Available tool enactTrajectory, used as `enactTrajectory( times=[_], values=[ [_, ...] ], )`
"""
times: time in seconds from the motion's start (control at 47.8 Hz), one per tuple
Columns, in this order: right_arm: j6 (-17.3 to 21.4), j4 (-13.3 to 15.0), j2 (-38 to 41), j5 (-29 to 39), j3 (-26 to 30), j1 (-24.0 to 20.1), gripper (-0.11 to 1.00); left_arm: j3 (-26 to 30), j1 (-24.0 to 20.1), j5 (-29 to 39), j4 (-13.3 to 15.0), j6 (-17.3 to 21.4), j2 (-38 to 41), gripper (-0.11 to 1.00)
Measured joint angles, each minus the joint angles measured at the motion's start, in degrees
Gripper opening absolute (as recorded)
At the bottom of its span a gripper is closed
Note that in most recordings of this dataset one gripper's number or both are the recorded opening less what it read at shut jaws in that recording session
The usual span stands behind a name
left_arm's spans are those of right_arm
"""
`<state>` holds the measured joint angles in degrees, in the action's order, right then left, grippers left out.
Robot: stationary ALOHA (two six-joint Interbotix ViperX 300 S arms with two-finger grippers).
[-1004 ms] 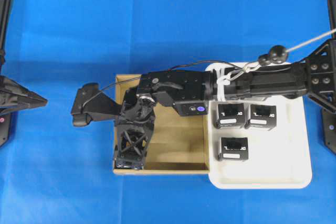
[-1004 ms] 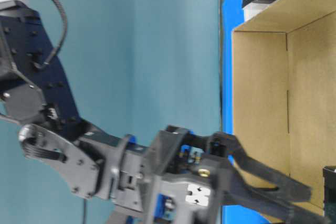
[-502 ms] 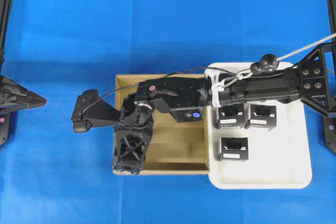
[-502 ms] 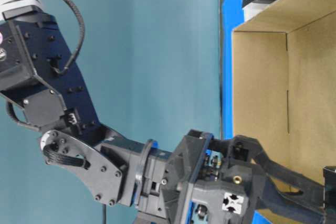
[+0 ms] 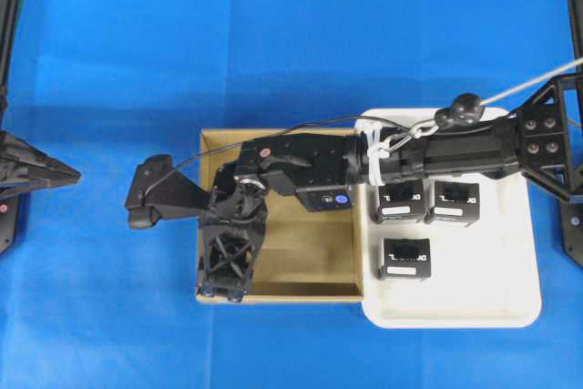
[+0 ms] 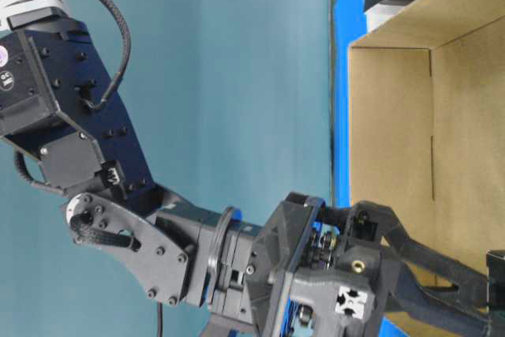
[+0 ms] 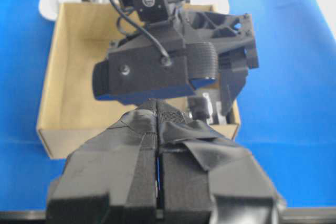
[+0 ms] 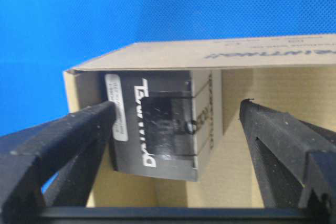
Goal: Pick the box from inside the cardboard box.
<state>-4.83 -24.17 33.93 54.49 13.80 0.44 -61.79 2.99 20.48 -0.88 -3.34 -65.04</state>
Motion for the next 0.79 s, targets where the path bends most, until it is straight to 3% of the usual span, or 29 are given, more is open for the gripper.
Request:
enactTrajectory(
  times=[0.795],
  values=[
    [-1.67, 1.49, -0.62, 0.62, -0.53, 5.98, 1.00, 0.09, 0.00, 0.00, 0.00, 0.00, -0.35, -0.07]
  ],
)
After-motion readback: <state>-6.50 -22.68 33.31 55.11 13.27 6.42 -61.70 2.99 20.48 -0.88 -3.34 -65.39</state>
